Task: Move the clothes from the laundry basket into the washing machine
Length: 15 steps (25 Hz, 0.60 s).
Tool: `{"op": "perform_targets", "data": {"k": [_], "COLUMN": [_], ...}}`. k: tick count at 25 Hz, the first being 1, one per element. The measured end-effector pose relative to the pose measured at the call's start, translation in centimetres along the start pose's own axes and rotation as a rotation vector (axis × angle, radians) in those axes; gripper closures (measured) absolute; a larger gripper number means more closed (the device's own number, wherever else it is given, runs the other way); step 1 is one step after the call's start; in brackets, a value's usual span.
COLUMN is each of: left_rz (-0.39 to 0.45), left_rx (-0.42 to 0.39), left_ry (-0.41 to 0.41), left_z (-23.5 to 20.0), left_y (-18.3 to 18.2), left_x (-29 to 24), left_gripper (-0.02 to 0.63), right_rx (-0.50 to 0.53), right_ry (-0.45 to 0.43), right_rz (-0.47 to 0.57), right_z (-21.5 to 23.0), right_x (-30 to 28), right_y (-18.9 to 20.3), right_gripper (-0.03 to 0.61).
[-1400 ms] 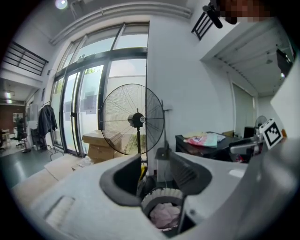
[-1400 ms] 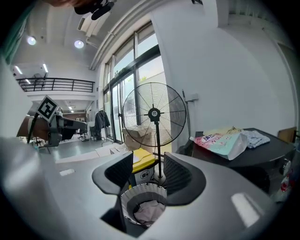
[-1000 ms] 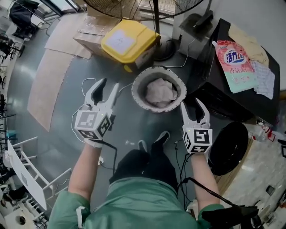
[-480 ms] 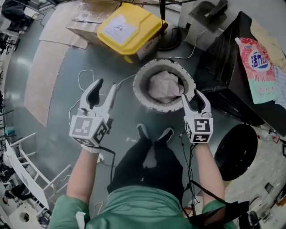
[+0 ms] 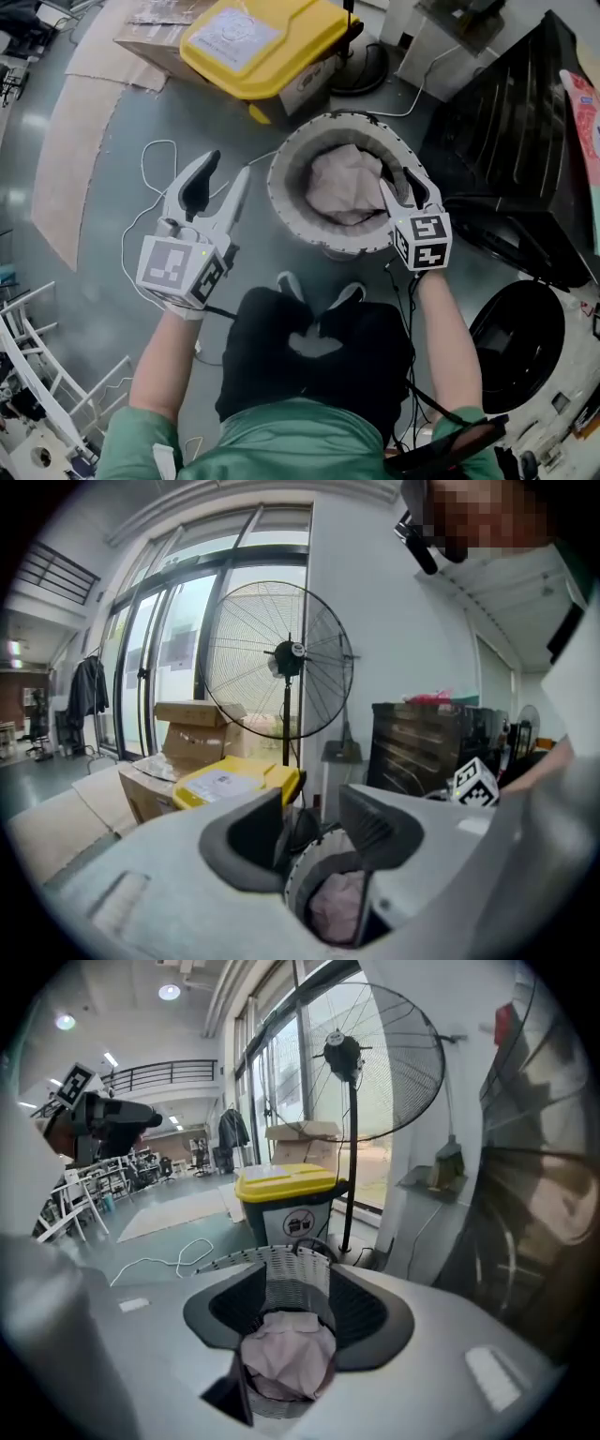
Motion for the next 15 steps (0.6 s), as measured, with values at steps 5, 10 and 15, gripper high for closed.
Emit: {"op": "perform_targets", "data": {"k": [5, 10, 15], "left_rz": [0.007, -0.003, -0.007], "left_rx": [0.002, 0.02, 0.012], "left_ry": [0.013, -0.031, -0.025], "left_z": [-0.3, -1.3, -2.6], "left_y": [7.7, 14.3, 19.3], "left_x": [-2.4, -3.3, -1.9], "left_gripper": [0.417, 0.413, 0.411], "right_rx": [-0.005, 0.102, 0.275], "right_ry": [-0.147, -0.312, -0.451], "right_rz": [-0.121, -0.334, -0.545], "right_z": [0.3, -0.2, -1.7], "right_x": [-8.8, -17.1, -22.6], "right_y": [7.9, 16.4, 24.3], "right_gripper": [0.34, 0.229, 0.149]}}
Point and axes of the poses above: the fingertips, and each gripper's own axes: x backward along the fingers, z to its right, y out of its underside, the point moved 6 cm from there along x, backward along the fingers, and after that the axes turned 11 degrees about z, right-handed, at the moved point
